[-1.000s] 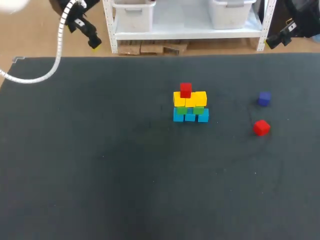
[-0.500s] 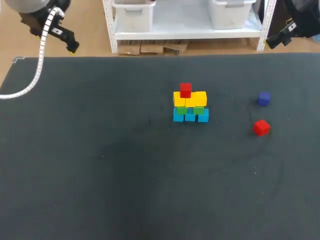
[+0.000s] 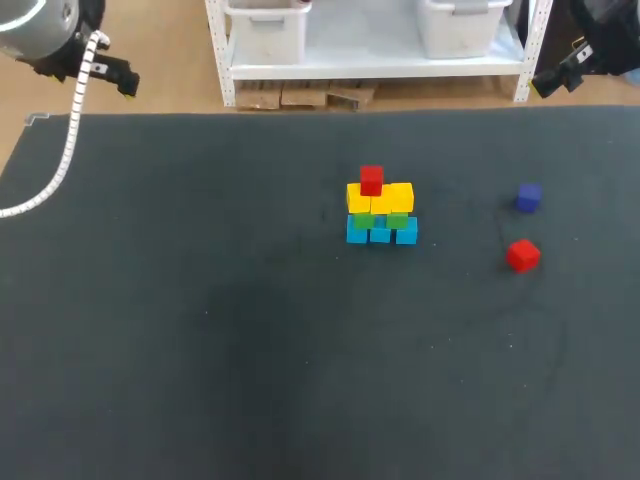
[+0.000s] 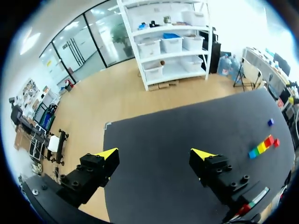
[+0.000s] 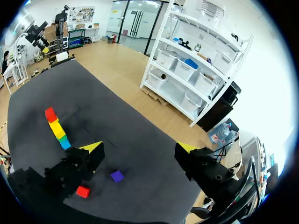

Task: Place the blue cubes, place green cubes on the blue cubes, place the yellow cubes on the green cubes, then place the red cubes on the yellow cubes, and place purple cube on the red cubes.

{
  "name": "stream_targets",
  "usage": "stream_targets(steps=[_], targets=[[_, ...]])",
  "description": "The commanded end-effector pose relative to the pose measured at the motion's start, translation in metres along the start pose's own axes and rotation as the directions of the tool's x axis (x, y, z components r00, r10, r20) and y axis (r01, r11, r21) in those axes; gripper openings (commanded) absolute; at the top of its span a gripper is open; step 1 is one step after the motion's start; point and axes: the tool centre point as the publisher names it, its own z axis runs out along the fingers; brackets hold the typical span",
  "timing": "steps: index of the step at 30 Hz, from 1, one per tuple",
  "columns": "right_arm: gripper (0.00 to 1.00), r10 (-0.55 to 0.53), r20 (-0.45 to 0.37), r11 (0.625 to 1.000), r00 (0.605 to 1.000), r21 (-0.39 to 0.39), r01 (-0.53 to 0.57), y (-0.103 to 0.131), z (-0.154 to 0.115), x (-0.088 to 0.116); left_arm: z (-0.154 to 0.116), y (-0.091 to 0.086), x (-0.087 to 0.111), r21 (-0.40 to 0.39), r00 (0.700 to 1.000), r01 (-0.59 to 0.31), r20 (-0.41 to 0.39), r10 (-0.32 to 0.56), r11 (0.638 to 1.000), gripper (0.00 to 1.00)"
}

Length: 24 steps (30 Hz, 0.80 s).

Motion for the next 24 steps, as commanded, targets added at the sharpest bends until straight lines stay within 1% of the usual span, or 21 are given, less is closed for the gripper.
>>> stream_targets(steps=[1,5,11,17,20,24], targets=[[1.00,0.002,0.004,1.000,1.000,0.020,-0.002,0.004,-0.001,0.002,-0.003,0.009,0.000,-0.002,0.997,0.015,0.078,-0.015,1.000,1.00],[1.00,0.002,0.004,1.000,1.000,0.020,-0.002,0.004,-0.001,0.002,-0.005,0.011,-0.006,-0.008,0.996,0.011,0.086,-0.010,1.000,1.00],[1.00,0.002,0.004,1.000,1.000,0.020,-0.002,0.004,-0.001,0.002,-0.009,0.009,-0.012,0.001,0.995,0.002,0.096,-0.002,1.000,1.00],[1.00,0.002,0.004,1.000,1.000,0.020,-0.002,0.004,-0.001,0.002,-0.009,0.011,-0.014,0.002,0.995,-0.008,0.096,0.008,1.000,1.00],[1.00,0.002,0.004,1.000,1.000,0.020,-0.002,0.004,-0.001,0.002,-0.012,0.009,-0.014,0.021,0.996,-0.017,0.088,0.015,1.000,1.00],[1.00,0.002,0.004,1.000,1.000,0.020,-0.002,0.004,-0.001,0.002,-0.012,0.009,-0.014,0.021,0.996,-0.017,0.088,0.015,1.000,1.00]])
